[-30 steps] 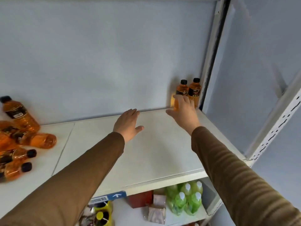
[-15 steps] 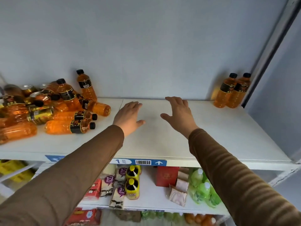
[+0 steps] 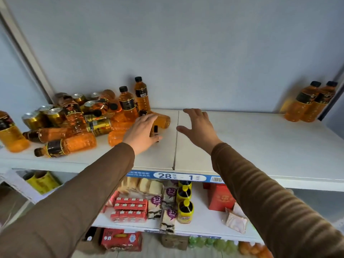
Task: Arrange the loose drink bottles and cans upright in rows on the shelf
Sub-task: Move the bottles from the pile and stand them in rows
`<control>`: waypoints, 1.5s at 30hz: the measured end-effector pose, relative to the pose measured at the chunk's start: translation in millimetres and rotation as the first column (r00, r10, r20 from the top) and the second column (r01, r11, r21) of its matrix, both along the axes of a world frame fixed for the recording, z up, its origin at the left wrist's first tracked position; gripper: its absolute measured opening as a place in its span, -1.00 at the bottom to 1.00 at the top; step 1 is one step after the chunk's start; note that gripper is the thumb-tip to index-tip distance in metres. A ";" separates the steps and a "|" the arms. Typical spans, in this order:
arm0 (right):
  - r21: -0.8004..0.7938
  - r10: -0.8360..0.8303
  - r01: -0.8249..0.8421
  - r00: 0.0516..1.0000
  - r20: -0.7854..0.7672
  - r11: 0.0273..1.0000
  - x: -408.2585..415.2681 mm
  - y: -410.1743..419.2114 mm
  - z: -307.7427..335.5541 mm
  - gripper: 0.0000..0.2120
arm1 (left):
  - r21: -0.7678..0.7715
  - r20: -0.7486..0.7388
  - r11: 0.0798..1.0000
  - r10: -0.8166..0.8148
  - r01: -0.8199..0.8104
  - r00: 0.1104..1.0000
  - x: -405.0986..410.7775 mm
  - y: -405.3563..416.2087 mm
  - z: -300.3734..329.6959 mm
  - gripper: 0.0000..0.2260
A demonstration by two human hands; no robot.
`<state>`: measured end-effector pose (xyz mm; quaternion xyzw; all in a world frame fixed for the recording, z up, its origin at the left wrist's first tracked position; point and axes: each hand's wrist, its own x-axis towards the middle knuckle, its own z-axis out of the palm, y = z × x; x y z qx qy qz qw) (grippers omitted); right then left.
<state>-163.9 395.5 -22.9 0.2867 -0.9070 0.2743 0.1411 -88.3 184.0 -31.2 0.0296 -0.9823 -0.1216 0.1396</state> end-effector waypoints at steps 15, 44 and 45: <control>-0.014 0.003 -0.001 0.989 0.147 1.000 1.0 -108.4 -51.9 -0.44 | 0.013 0.088 1.000 0.006 -0.007 0.996 -12.5 -122.6 -16.7 -0.37; -0.494 -0.041 0.733 0.576 0.816 0.469 27.4 -180.5 -76.2 -0.80 | -0.038 0.425 0.923 -0.333 0.384 0.842 -91.9 -184.9 -14.4 -0.48; -0.519 -0.017 0.731 0.586 0.810 0.443 28.0 -180.0 -75.5 -0.79 | -0.016 0.467 0.923 -0.333 0.385 0.819 -93.8 -184.5 -13.3 -0.46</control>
